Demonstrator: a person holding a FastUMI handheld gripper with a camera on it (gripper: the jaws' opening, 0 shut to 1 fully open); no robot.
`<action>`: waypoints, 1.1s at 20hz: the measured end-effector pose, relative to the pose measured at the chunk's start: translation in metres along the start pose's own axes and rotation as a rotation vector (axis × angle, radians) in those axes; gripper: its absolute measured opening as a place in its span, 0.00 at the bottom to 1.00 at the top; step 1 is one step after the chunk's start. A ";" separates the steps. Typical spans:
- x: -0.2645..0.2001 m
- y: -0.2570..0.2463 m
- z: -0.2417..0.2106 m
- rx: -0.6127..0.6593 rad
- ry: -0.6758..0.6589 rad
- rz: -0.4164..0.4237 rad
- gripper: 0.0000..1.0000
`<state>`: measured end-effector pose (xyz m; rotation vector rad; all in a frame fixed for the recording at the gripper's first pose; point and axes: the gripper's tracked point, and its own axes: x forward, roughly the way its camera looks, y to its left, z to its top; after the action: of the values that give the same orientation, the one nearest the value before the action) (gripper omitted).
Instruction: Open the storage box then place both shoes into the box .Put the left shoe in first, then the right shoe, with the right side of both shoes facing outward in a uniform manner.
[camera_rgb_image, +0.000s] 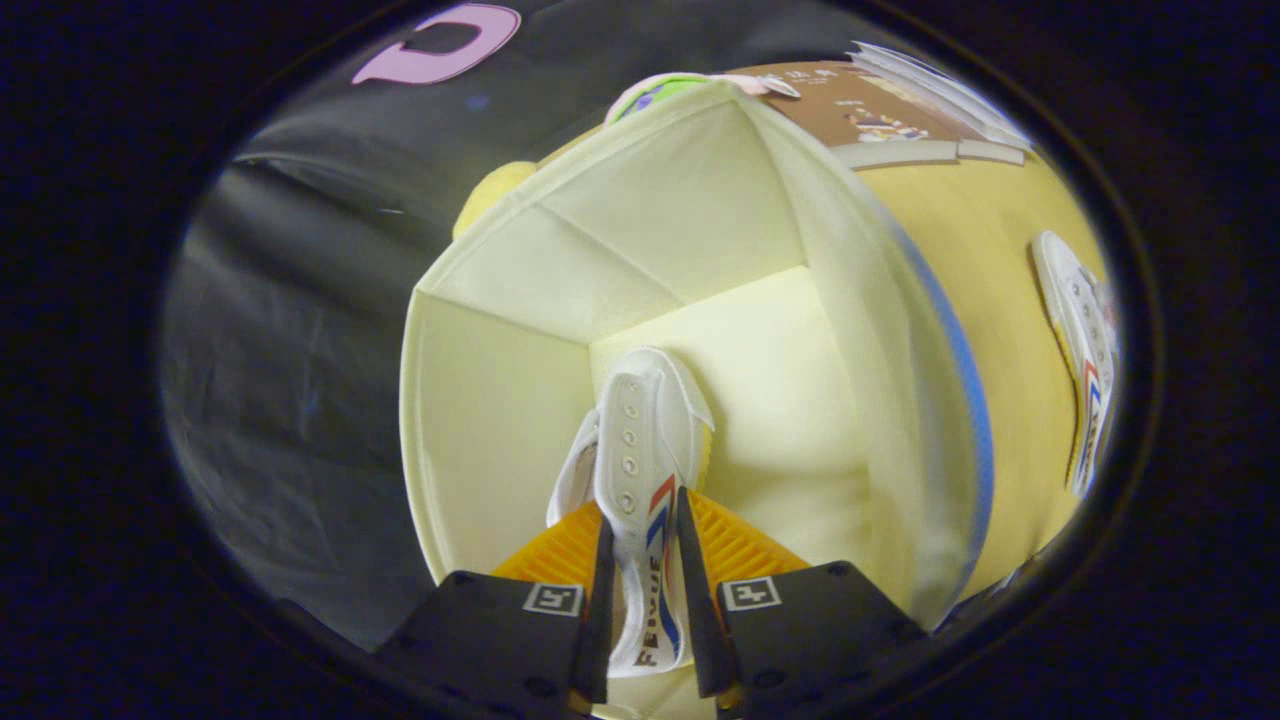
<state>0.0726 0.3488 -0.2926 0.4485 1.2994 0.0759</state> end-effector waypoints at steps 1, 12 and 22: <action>-0.005 0.010 0.000 0.000 0.002 0.047 0.48; -0.058 0.034 -0.011 -0.048 0.009 0.227 1.00; -0.170 -0.003 -0.006 -0.141 -0.088 0.309 1.00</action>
<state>0.0194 0.2964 -0.1400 0.5229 1.1217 0.4000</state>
